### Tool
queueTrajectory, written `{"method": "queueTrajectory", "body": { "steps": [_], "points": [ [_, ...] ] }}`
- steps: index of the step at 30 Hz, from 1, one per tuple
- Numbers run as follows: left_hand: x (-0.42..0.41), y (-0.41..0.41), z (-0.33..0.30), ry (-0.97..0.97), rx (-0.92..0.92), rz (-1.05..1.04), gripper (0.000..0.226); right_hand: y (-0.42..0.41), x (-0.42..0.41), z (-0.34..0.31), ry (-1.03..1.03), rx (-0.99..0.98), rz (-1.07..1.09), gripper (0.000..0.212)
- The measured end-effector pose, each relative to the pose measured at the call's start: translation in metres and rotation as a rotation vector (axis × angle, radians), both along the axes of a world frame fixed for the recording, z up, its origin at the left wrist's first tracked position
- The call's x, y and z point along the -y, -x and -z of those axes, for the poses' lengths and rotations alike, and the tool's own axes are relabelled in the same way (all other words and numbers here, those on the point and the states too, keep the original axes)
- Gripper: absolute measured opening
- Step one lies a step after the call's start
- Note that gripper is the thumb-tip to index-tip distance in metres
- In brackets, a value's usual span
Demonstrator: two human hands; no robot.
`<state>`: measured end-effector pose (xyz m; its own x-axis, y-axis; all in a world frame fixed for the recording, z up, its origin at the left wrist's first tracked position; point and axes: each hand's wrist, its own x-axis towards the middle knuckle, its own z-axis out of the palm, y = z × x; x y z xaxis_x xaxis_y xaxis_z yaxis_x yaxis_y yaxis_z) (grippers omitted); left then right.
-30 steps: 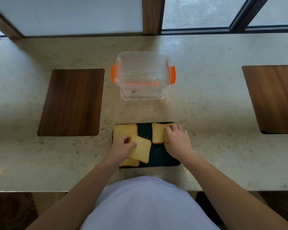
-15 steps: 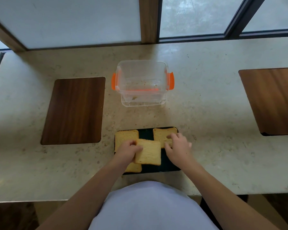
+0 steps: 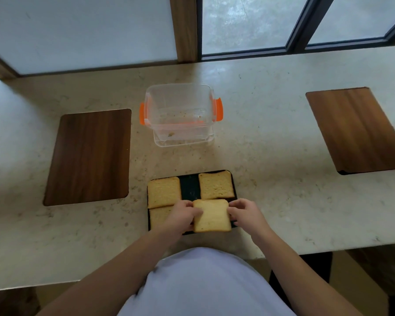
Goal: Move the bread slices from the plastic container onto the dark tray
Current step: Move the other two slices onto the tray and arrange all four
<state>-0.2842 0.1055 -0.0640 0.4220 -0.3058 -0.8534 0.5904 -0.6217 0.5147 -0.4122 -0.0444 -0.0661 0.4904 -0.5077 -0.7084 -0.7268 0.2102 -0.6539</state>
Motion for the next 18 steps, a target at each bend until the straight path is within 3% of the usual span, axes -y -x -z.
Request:
{"method": "queueTrajectory", "body": {
  "steps": [10,18],
  "points": [
    [0.009,0.01,0.01,-0.076,0.089,0.0,0.041,0.009,0.006,0.012,-0.033,-0.052,0.089,0.012],
    [0.019,0.024,0.007,-0.052,0.244,0.271,0.046,0.017,0.022,0.012,0.029,-0.055,0.082,0.014]
  ]
}}
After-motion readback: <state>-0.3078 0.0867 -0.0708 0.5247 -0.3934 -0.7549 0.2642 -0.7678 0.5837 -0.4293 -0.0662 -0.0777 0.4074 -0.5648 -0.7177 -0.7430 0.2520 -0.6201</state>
